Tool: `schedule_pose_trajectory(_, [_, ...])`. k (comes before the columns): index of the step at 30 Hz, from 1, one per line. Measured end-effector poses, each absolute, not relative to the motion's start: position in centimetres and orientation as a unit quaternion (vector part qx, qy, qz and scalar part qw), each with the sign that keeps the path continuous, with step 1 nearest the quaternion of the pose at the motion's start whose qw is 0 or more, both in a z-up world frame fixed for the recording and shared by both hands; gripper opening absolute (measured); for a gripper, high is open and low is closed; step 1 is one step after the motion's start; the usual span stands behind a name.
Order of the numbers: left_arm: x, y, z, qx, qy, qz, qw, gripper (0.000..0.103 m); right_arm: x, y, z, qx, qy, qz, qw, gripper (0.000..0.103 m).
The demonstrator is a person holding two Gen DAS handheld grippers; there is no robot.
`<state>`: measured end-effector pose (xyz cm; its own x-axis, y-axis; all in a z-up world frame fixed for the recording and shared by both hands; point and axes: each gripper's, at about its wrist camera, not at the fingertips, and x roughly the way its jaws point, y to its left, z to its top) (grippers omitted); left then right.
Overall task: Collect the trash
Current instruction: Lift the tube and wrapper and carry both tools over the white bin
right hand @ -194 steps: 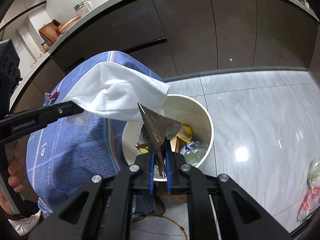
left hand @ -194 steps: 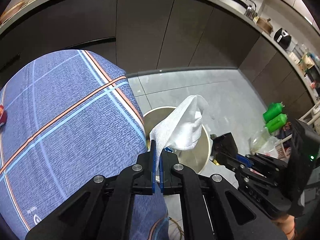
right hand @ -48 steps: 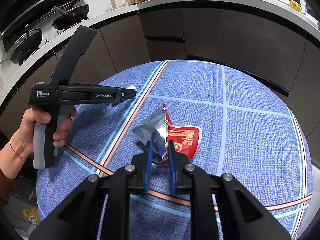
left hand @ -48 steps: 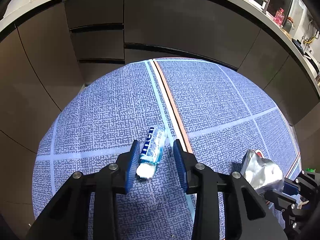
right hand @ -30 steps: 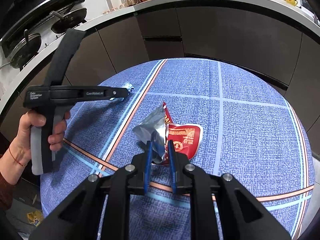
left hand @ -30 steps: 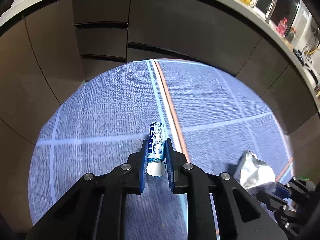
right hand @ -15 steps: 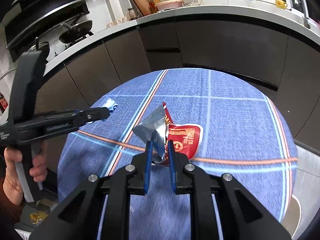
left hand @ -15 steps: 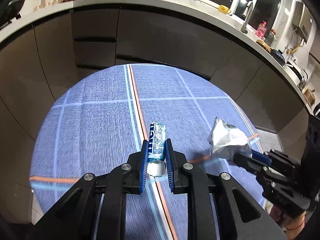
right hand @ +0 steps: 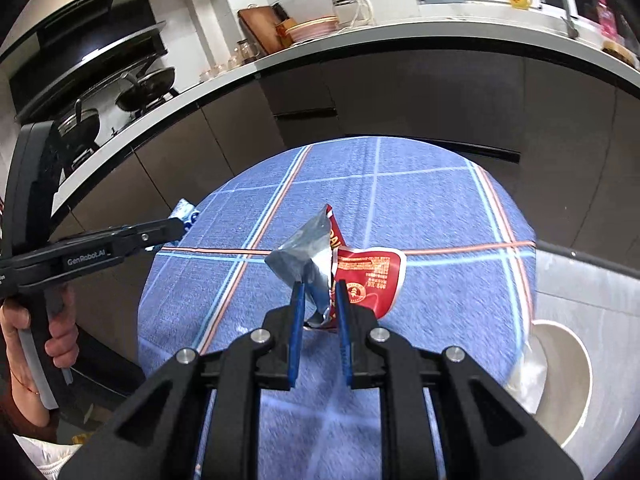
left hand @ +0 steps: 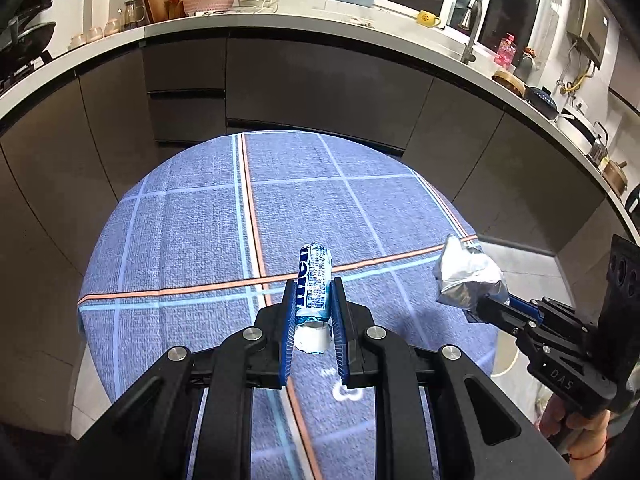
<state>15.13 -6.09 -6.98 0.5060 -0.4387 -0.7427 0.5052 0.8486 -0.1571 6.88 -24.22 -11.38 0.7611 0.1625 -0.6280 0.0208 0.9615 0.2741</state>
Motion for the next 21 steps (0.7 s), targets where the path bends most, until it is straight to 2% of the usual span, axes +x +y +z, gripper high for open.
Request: schedule_pose_trajectory(21, [9.7,-16.2,-8.0,0.076,0.429,-0.360,0.825,0.016,-2.6,-34.5,-13.5,0.210,0.320,-0.078,0.921,0.017])
